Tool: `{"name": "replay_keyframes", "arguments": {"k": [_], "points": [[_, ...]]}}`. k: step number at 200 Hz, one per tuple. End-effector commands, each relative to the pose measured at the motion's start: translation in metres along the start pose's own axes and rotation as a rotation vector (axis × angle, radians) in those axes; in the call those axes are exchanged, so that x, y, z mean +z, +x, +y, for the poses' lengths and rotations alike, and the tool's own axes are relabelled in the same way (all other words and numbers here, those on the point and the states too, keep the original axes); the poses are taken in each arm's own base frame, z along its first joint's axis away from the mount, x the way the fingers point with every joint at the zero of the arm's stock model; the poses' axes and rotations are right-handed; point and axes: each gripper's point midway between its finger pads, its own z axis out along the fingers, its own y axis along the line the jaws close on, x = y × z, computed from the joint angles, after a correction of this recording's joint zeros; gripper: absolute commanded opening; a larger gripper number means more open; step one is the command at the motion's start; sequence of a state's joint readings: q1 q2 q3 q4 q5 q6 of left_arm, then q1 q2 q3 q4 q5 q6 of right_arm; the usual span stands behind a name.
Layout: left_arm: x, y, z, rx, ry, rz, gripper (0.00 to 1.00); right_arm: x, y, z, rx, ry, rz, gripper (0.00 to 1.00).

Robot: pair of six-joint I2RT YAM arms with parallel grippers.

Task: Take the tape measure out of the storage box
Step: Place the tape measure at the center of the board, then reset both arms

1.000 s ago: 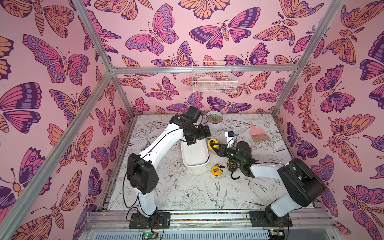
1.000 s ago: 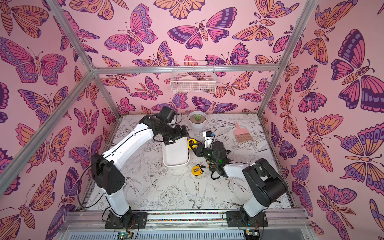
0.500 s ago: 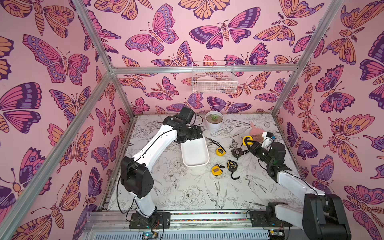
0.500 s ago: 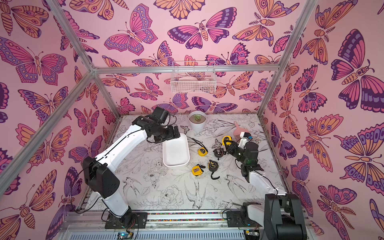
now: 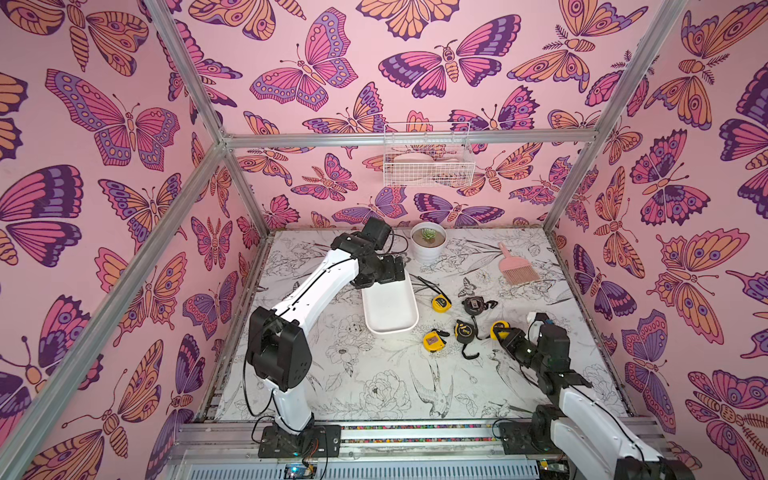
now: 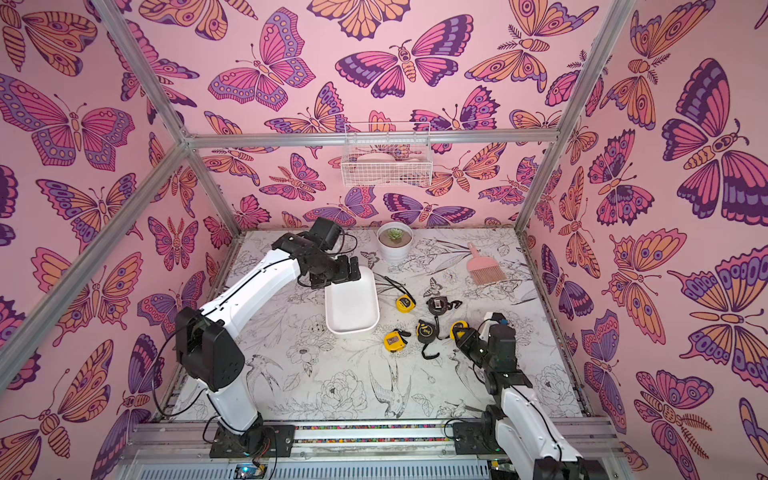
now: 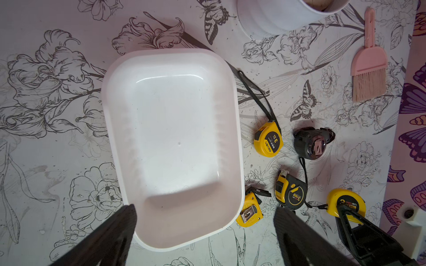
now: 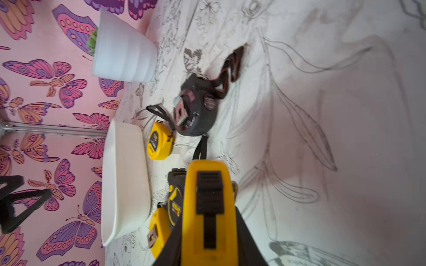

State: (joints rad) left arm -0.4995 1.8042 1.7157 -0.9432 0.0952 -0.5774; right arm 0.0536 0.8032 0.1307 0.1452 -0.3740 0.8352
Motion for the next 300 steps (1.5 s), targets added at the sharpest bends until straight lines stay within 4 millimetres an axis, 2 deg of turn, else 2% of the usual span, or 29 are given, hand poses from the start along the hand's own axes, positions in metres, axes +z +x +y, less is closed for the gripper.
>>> {"name": "replay_keyframes", "arguments": {"k": [1,27,76,96,103,138,167,192,223,238,256,280,300], "points": [[0.019,0.007,0.012,0.016,-0.052,0.044,1.00,-0.001,-0.003,-0.015,0.008,0.070,-0.027,0.21],[0.021,0.007,0.011,0.017,-0.051,0.049,0.99,0.003,-0.002,-0.021,0.005,0.097,-0.014,0.27],[0.021,0.011,0.022,0.021,-0.088,0.043,0.99,0.004,0.003,-0.033,0.018,0.194,0.047,0.60],[0.023,0.014,0.030,0.023,-0.121,0.043,0.99,-0.001,-0.001,-0.032,0.004,0.201,0.021,0.84],[0.023,0.016,0.033,0.026,-0.132,0.043,1.00,-0.004,-0.004,-0.030,-0.009,0.210,0.014,1.00],[0.028,0.027,0.052,0.024,-0.190,0.067,1.00,-0.025,-0.022,-0.017,-0.083,0.241,-0.046,0.99],[0.029,0.035,0.065,0.018,-0.227,0.084,0.99,-0.034,-0.035,-0.006,-0.117,0.240,-0.095,0.99],[0.029,0.039,0.072,0.012,-0.245,0.091,1.00,-0.035,-0.037,-0.004,-0.143,0.275,-0.055,0.99],[0.029,0.041,0.075,0.018,-0.258,0.094,1.00,-0.031,-0.048,0.004,-0.182,0.271,-0.063,0.99],[0.031,0.044,0.081,0.012,-0.279,0.104,0.99,-0.031,-0.060,0.013,-0.229,0.272,-0.088,0.99],[0.025,0.048,0.097,-0.021,-0.332,0.087,0.99,-0.034,-0.079,0.025,-0.301,0.288,-0.119,0.99],[0.007,0.045,0.118,-0.057,-0.378,-0.005,0.99,-0.032,-0.106,0.043,-0.393,0.297,-0.176,0.99],[-0.007,0.035,0.138,-0.046,-0.430,-0.115,1.00,-0.025,-0.127,0.043,-0.459,0.358,-0.209,0.99]]}}
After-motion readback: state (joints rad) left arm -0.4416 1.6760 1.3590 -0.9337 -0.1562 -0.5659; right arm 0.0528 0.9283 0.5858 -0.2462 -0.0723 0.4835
